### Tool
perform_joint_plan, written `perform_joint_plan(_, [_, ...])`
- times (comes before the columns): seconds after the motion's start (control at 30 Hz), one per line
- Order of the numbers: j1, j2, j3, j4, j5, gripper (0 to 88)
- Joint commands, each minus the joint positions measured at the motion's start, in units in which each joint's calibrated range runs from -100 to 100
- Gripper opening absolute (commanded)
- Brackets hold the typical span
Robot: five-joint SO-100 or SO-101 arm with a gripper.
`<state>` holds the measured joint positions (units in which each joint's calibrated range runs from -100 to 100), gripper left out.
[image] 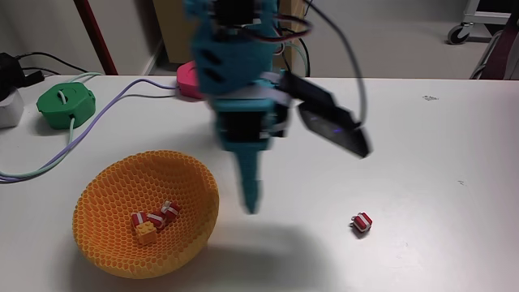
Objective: Place cube pieces into the yellow basket
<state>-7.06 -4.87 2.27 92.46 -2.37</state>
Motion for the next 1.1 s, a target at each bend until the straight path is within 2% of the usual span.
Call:
perform_joint_plan(0.0, [-12.6,-1.7,2.6,-2.0,-1.8,23.7])
perform_joint_plan(0.13, [-21.2,4.8,2.3,-3.8,-4.4,25.9])
perform_joint_plan(0.3, [-25.7,13.4,-0.5,-6.5,-6.2,25.7])
perform_joint_plan(0.6, [-26.8,24.2,-13.2,-7.3,-6.7,24.1])
perform_joint_plan(1.07, [-28.8,28.0,-10.8,-11.7,-7.1,23.1])
